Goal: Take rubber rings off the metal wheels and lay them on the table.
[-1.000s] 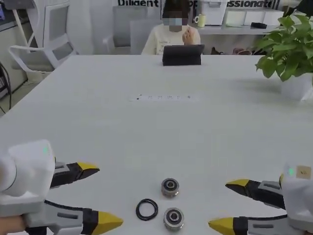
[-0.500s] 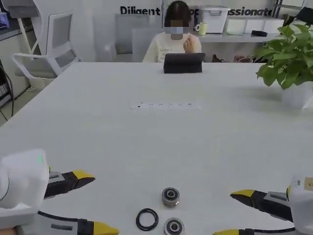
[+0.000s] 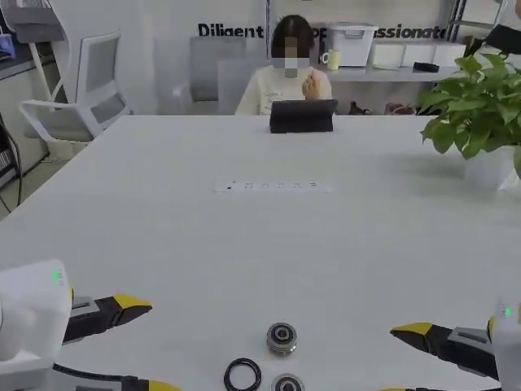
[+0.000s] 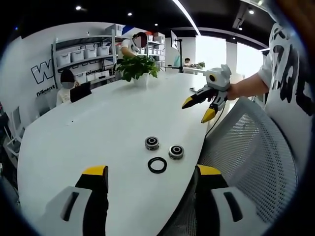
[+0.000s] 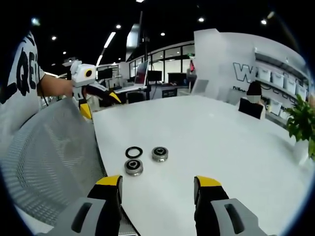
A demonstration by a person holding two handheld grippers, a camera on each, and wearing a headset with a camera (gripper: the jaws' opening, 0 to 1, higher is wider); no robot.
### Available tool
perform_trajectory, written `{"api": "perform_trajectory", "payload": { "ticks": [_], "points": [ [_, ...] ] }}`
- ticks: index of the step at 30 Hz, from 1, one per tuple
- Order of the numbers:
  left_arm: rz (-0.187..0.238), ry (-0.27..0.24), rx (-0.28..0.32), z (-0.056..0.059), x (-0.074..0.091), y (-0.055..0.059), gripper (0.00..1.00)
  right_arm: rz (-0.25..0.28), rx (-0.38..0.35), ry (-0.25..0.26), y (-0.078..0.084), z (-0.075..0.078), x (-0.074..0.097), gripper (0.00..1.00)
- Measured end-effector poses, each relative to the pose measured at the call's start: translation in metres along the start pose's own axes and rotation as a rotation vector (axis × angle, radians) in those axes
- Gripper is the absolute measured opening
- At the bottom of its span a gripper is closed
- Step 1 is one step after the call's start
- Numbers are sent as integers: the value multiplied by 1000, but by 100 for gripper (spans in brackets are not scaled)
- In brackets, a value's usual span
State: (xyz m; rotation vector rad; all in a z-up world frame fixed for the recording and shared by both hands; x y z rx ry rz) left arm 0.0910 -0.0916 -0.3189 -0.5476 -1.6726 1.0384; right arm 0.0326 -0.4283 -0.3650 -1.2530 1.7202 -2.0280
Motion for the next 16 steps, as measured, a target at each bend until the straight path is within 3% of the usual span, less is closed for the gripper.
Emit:
{"api": "perform_trajectory", "payload": {
  "ticks": [11, 16],
  "points": [
    [-4, -5, 3, 2, 3, 3, 69, 8, -9, 7, 2, 0, 2, 57],
    [-2, -7, 4, 2, 4, 2, 69, 35, -35, 13, -1, 1, 5, 57]
  ]
}}
Point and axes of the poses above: the centre of the closed fingertips' face, and the gripper's own axes: x roughly backward along the fingers, z roughly to its right, y roughly out of its underside, the point moved 9 cm from there along x, roughly backward along the fingers, and after that the axes turned 2 degrees about -x, right-handed, at the moved point
